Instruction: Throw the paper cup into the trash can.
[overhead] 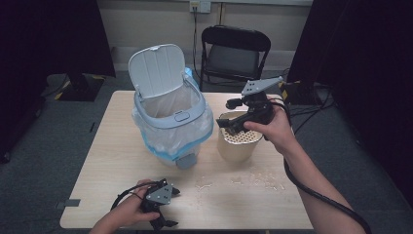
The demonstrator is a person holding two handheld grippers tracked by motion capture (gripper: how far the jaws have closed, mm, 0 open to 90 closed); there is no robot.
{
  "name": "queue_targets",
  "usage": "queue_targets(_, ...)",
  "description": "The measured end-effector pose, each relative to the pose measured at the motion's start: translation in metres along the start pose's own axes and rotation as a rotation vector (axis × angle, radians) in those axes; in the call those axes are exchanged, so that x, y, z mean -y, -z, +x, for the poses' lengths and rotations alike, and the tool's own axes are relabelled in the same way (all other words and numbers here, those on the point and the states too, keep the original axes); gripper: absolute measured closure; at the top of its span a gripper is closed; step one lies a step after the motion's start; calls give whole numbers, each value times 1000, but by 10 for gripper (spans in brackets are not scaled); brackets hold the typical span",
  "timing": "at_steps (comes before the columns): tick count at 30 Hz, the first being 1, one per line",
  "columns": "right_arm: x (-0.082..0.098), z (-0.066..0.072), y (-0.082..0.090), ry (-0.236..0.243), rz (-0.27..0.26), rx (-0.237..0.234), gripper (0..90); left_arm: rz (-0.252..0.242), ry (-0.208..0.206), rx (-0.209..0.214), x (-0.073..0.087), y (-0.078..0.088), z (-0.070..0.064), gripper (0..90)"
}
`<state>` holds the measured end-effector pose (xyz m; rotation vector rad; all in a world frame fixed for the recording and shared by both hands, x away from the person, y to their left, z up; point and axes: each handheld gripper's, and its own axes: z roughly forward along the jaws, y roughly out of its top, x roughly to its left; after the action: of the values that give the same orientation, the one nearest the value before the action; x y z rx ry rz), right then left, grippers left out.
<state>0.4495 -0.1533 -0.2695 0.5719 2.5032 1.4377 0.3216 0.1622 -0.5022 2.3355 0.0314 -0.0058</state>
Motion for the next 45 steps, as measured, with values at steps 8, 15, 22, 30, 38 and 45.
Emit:
queue_targets(8, 20, 4, 2, -15, 3, -10, 144, -4, -1, 1, 0, 0, 0, 6)
queue_targets(15, 38, 4, 3, -38, 13, -14, 144, -4, -1, 2, 0, 0, 0, 6)
queue_targets(22, 58, 6, 2, -31, 41, -9, 144, 1, -5, 1, 0, 0, 0, 6)
queue_targets(30, 84, 11, -3, -41, 79, -15, 145, 1, 3, 7, 0, 0, 0, 6)
queue_targets(38, 110, 13, -4, -57, 106, -16, 145, -2, 4, 7, 0, 0, 0, 7)
queue_targets(45, 131, 15, -4, -64, 125, -7, 144, -1, 4, 6, 0, 0, 0, 6)
